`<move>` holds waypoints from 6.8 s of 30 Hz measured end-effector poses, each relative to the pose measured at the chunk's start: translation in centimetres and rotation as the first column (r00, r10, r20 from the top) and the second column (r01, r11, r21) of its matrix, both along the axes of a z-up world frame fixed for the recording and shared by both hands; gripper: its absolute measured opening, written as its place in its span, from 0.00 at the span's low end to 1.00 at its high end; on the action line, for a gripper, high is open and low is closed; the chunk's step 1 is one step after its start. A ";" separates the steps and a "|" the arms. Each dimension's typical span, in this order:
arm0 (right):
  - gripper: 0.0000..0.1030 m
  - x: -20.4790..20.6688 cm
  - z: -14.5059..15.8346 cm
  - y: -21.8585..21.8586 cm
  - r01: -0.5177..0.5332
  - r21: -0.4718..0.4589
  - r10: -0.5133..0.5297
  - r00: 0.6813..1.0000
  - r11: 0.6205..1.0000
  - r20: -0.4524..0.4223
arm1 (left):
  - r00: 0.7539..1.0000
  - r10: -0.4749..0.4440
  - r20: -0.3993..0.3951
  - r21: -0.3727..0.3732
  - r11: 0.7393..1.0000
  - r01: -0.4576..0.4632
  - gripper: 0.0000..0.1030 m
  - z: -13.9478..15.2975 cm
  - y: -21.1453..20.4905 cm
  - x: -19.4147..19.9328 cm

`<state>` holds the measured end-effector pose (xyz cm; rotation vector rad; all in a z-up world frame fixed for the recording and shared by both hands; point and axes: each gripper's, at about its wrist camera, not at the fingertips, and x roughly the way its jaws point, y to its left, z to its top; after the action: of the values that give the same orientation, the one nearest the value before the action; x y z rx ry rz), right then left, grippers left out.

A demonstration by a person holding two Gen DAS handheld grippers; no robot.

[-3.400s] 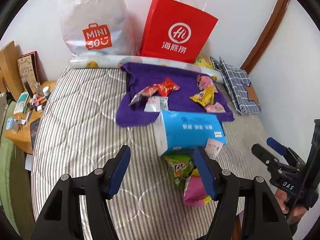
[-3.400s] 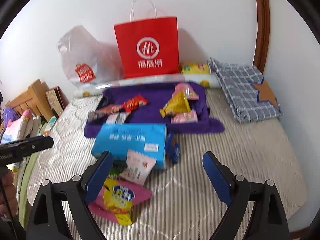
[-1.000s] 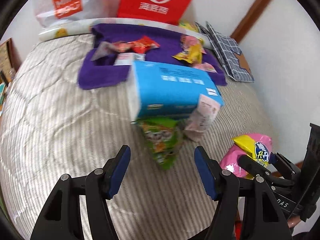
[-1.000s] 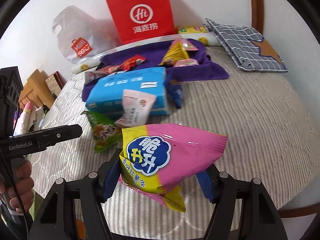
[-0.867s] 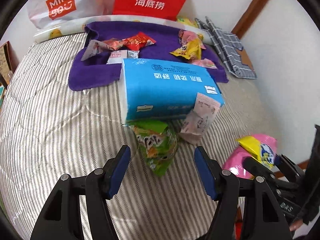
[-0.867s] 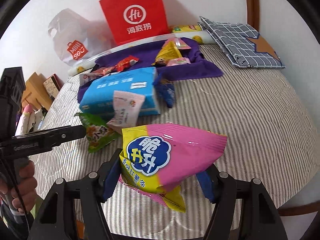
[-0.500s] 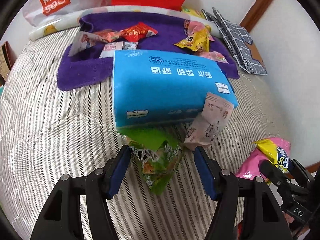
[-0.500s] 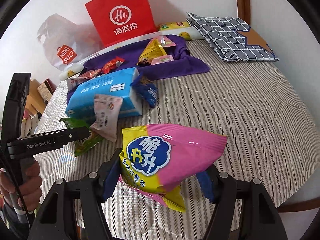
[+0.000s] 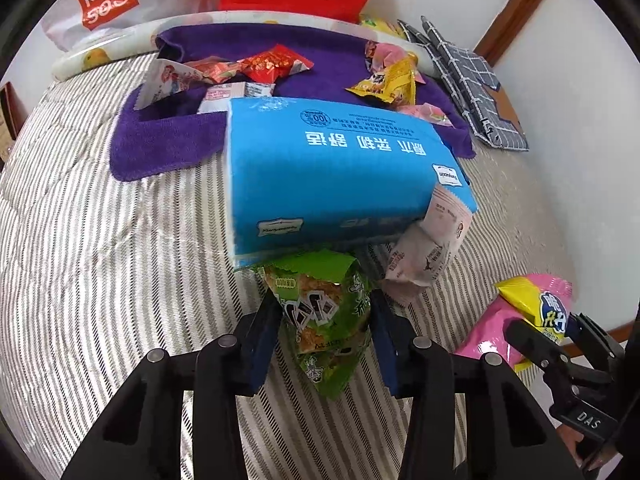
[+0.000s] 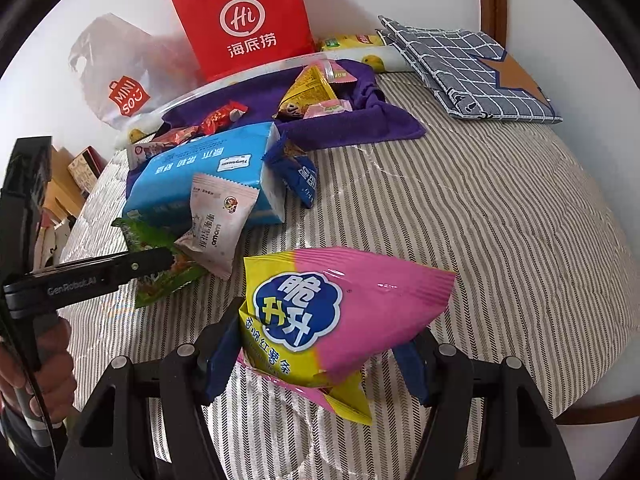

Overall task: Organize snacks
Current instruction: 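Grasp the green snack bag with the left tool while the right tool holds the chip bag, then carry the chip bag and green snack bag over the purple towel with both tools, then open the right tool to drop the chip bag while the left tool releases the green bag, then move both tools back toward the packets beside the tissue box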

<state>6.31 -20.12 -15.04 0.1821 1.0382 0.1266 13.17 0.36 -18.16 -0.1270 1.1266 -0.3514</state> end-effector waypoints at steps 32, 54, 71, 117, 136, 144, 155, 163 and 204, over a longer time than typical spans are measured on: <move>0.65 -2.2 2.9 2.5 -0.018 -0.037 0.021 0.997 0.999 0.074 | 0.991 0.074 0.115 -0.058 0.996 -0.068 0.42 4.3 5.2 -4.8; 0.65 -2.5 9.7 5.4 -0.131 -0.142 0.160 0.962 0.981 0.220 | 0.992 0.003 0.125 0.010 1.000 -0.004 0.42 7.2 5.1 -5.7; 0.65 1.7 10.7 2.4 -0.070 -0.067 0.086 0.957 0.995 0.277 | 0.981 0.002 0.195 -0.001 1.000 -0.002 0.42 9.8 4.2 -2.5; 0.65 28.1 7.9 4.5 -0.139 -0.114 0.164 0.953 0.984 0.254 | 0.975 0.037 0.220 0.081 0.995 -0.056 0.43 10.4 2.2 22.6; 0.65 30.4 5.1 4.8 -0.213 -0.114 0.229 0.963 0.970 0.146 | 0.989 0.037 0.146 0.120 0.991 -0.055 0.43 7.5 2.5 24.3; 0.65 31.0 3.6 4.9 -0.244 -0.136 0.253 0.965 0.960 0.060 | 0.996 0.041 0.081 0.146 0.988 -0.053 0.43 6.0 2.1 24.8; 0.65 30.9 2.0 5.8 -0.290 -0.171 0.293 0.956 0.942 -0.011 | 0.999 0.019 0.031 0.174 0.984 -0.025 0.43 4.9 1.2 24.8; 0.73 30.9 1.8 5.9 -0.286 -0.173 0.284 0.958 0.943 -0.034 | 1.000 0.020 0.012 0.191 0.981 -0.022 0.43 4.6 0.8 25.1; 0.73 16.7 10.4 0.2 0.041 -0.206 0.003 0.977 0.978 0.211 | 0.954 -0.145 0.263 0.187 0.978 0.097 0.65 13.6 -3.1 17.1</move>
<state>22.99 -19.93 -4.61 -0.0135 0.8315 0.0173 30.23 -2.76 -4.55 0.1419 0.8851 -0.3675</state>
